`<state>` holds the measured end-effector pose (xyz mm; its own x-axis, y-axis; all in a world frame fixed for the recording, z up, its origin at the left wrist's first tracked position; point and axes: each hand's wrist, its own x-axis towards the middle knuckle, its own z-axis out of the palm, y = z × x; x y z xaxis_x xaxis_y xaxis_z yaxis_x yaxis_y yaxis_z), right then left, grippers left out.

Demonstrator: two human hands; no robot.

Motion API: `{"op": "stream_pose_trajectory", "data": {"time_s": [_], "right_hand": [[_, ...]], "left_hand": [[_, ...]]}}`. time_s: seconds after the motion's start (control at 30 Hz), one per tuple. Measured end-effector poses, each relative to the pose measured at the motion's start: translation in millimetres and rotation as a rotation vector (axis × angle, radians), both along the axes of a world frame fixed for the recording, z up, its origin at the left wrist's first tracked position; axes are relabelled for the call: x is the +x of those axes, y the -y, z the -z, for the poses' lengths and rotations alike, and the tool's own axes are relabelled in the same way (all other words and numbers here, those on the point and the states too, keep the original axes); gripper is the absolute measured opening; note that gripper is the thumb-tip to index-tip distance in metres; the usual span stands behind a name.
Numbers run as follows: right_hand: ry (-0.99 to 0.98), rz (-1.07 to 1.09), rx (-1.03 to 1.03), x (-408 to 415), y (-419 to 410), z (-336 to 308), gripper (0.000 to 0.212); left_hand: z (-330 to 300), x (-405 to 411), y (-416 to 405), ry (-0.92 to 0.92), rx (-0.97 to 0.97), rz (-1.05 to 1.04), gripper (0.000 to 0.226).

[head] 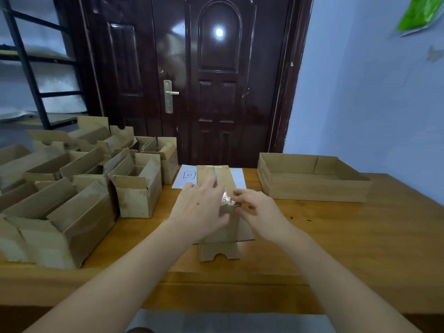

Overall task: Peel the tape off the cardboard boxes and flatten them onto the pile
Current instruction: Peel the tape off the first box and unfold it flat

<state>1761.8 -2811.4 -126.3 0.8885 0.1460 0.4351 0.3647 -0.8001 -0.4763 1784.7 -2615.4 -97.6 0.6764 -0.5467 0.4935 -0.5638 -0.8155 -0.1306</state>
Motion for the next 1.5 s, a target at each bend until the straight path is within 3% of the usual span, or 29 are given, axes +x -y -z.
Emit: {"op": "stream_pose_trajectory", "data": {"time_s": [0.2, 0.37, 0.5, 0.8, 0.9, 0.97, 1.1, 1.3, 1.5], "right_hand": [[0.003, 0.052, -0.088, 0, -2, -4, 0.03], [-0.064, 0.071, 0.054, -1, -6, -4, 0.035], [-0.077, 0.086, 0.127, 0, -6, 1, 0.045], [-0.116, 0.097, 0.165, 0, -9, 1, 0.045], [-0.117, 0.096, 0.166, 2, -8, 3, 0.046], [-0.115, 0.098, 0.16, 2, -8, 4, 0.045], [-0.118, 0.098, 0.147, 4, -7, 5, 0.046], [-0.116, 0.09, 0.121, 7, -8, 3, 0.049], [-0.098, 0.1, 0.115, 8, -9, 4, 0.046]], "left_hand": [[-4, 10, 11, 0.062, 0.004, 0.067, 0.031], [-8, 11, 12, 0.062, 0.149, 0.177, 0.035], [-11, 12, 15, -0.026, 0.201, 0.183, 0.038], [-22, 22, 12, -0.297, 0.045, 0.209, 0.027], [-30, 22, 6, -0.411, 0.129, 0.269, 0.048], [-30, 24, 2, -0.378, 0.199, 0.235, 0.054], [-31, 30, 1, -0.342, 0.216, 0.166, 0.033], [-25, 39, -2, -0.194, 0.276, 0.261, 0.03], [-17, 39, -8, -0.312, 0.121, 0.231, 0.024]]}}
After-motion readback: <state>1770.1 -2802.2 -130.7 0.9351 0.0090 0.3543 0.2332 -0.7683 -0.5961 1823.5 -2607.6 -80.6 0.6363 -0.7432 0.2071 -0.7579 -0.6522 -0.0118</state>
